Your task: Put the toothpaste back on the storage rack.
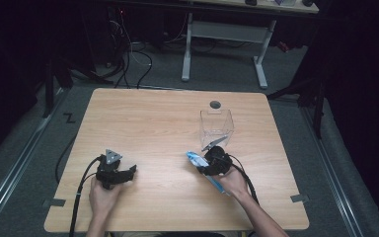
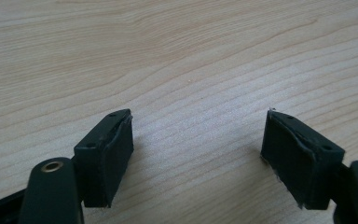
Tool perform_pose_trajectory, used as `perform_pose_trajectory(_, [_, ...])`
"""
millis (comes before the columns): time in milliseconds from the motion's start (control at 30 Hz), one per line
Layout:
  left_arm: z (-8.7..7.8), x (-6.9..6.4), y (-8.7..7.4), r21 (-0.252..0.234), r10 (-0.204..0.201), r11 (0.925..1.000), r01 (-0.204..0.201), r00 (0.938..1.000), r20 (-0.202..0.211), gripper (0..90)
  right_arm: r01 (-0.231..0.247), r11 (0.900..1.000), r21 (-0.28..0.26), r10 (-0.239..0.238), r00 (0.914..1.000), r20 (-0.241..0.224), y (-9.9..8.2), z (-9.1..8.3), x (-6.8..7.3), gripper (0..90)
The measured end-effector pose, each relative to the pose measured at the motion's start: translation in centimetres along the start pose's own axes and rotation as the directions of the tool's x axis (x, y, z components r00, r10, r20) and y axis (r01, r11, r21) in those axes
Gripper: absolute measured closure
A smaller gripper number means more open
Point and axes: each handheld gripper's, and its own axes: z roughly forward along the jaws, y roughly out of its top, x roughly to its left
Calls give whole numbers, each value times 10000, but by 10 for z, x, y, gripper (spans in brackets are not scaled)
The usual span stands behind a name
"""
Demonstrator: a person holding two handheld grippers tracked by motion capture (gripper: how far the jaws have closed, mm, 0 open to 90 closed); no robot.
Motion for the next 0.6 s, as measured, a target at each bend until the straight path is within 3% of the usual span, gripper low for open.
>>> perform_pose_trajectory(300, [0,0,0,-8,-15,10000,15,10000,-14,254,-717,9944,-773,688,9969,-391,-12,-24,-18,696])
perform_pose_trajectory(600, [0,0,0,1,-34,10000,34,10000,-16,254,-815,9866,-1413,783,9965,-276,-18,-42,-25,695])
